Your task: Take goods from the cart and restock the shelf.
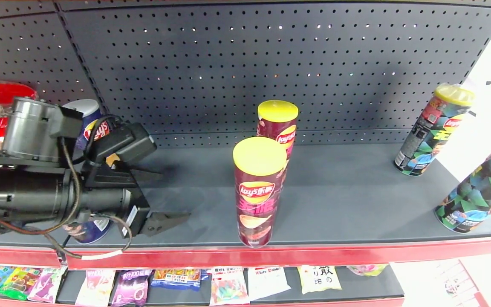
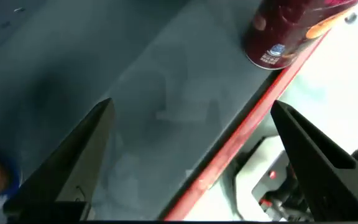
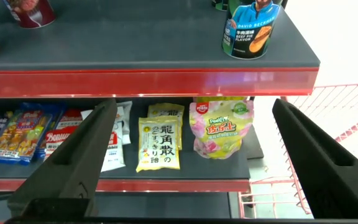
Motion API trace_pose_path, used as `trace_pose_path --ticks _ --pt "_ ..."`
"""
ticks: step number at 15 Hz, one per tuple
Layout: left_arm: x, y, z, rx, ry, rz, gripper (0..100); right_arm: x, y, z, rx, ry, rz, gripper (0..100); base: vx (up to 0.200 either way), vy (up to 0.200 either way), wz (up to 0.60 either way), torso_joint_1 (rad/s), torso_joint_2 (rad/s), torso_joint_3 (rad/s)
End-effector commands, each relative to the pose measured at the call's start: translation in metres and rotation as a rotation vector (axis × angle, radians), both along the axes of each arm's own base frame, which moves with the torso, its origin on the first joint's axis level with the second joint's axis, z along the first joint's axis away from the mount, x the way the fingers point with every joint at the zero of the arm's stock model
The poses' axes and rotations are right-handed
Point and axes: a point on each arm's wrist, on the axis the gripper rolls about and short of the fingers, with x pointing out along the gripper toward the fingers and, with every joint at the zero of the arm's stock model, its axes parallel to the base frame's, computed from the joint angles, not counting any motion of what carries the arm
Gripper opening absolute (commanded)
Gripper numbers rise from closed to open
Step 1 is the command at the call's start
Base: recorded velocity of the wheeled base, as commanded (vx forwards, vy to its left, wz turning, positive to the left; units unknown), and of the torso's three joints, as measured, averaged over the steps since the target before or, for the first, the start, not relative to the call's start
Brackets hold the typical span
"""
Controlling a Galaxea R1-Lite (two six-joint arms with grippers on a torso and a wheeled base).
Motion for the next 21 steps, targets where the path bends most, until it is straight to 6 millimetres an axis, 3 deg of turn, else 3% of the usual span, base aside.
trace_pose_path --ticks 1,4,9,13,21 --pt "0.021 -0.012 -0.023 0.041 0.062 -0.068 100 0.000 0.000 0.000 0.000 0.000 0.001 100 0.000 0.000 0.00 0.000 0.00 0.000" --pt "0.026 -0.015 -0.031 0.074 0.057 -0.115 100 0.000 0.000 0.000 0.000 0.000 0.001 100 0.000 0.000 0.00 0.000 0.00 0.000" --pt "0.034 -0.042 -0.039 0.090 0.070 -0.198 100 0.000 0.000 0.000 0.000 0.000 0.001 100 0.000 0.000 0.00 0.000 0.00 0.000" --pt "0.042 -0.053 -0.048 0.088 0.063 -0.218 100 0.000 0.000 0.000 0.000 -0.001 0.001 100 0.000 0.000 0.00 0.000 0.00 0.000" --pt "0.049 -0.062 -0.056 0.097 0.075 -0.230 100 0.000 0.000 0.000 0.000 0.000 0.001 100 0.000 0.000 0.00 0.000 0.00 0.000"
